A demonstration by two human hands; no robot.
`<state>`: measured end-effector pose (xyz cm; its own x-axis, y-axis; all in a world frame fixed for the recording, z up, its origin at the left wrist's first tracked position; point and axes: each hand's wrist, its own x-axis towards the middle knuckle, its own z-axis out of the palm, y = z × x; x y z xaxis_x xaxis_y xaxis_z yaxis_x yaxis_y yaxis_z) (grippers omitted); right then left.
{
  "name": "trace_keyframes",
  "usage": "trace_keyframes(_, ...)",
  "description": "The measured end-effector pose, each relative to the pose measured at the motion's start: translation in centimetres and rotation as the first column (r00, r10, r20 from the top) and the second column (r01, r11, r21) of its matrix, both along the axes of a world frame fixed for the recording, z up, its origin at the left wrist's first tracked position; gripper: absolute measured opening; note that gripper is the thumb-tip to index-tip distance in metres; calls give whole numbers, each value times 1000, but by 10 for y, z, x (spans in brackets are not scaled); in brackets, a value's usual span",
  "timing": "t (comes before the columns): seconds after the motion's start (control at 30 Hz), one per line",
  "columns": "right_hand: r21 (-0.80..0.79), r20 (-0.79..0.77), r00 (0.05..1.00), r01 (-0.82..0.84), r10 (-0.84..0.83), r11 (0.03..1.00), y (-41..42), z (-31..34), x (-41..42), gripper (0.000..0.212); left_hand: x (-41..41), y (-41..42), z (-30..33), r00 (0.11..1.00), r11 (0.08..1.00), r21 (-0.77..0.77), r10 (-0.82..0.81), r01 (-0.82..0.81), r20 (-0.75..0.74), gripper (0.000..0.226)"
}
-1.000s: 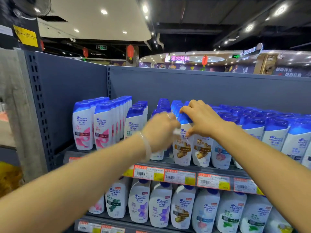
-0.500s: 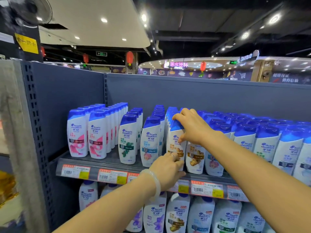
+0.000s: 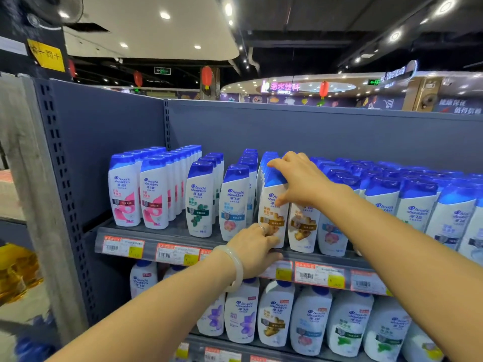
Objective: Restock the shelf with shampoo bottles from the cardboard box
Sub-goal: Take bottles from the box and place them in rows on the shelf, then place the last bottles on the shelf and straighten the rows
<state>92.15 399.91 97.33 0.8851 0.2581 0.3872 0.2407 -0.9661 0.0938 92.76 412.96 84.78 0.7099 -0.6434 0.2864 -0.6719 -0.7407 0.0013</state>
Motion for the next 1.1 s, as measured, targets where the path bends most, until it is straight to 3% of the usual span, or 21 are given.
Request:
trace_keyframes(0.23,220,135,956,-285,261,933,26,-21,-49,48,-28,53,-14,996,979,-191,62,-72,-59,48)
trace_keyframes(0.4,179,-245,867,-399,434,899,66,-129,-68,54,-67,129,-93,952,953,-98,273,-287,-139,57)
trace_keyframes(0.5,177,-481,777,-368,407,913,93,-205,-74,62,-92,169,-146,852,901,89,431,-424,-297,69)
trace_keyframes(0.6,218,-649,657,-322,384,921,118,-273,-82,67,-118,199,-192,669,808,218,580,-548,-466,76)
trace_keyframes(0.83,269,-819,465,-205,335,941,162,-385,-108,64,-165,247,-287,386,714,382,662,-587,-643,75)
trace_keyframes(0.97,243,-867,412,-138,278,960,195,-430,-105,61,-170,278,-333,346,735,413,639,-538,-687,76)
trace_keyframes(1.1,232,-908,366,35,204,972,233,-488,-110,65,-162,320,-388,345,783,418,592,-462,-728,74)
